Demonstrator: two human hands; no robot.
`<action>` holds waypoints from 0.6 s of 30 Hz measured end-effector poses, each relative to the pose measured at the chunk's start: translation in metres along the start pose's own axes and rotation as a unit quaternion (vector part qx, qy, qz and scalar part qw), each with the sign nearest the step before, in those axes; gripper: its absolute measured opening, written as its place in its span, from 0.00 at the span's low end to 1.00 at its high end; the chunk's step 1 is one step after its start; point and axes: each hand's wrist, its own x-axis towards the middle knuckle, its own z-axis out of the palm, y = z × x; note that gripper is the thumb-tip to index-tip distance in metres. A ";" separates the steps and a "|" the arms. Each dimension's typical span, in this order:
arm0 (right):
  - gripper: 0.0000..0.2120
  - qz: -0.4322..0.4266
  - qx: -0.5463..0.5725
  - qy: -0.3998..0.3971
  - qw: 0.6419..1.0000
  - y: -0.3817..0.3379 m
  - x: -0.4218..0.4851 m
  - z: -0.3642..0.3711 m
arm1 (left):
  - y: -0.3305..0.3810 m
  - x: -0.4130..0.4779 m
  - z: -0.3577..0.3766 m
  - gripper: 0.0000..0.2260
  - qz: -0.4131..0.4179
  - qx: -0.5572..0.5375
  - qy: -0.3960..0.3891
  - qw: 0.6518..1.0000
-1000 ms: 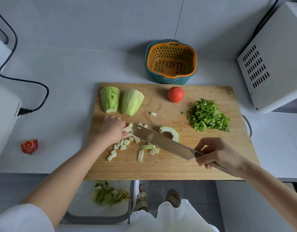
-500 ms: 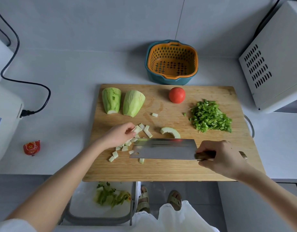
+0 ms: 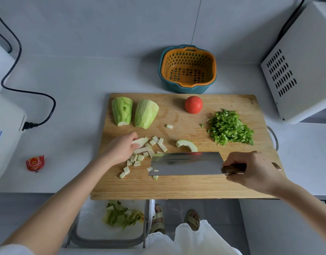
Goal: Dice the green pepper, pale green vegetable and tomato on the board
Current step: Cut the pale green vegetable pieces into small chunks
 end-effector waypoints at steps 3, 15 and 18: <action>0.12 -0.004 -0.008 0.012 1.000 0.001 0.001 -0.002 | -0.002 0.008 -0.009 0.06 -0.014 -0.070 -0.028 0.997; 0.14 0.017 0.024 0.057 0.998 0.012 -0.007 -0.004 | 0.000 0.030 0.018 0.23 -0.001 0.150 -0.063 0.987; 0.19 0.042 0.054 0.069 0.995 0.018 -0.007 -0.001 | 0.006 0.034 0.022 0.21 0.010 0.181 -0.040 0.983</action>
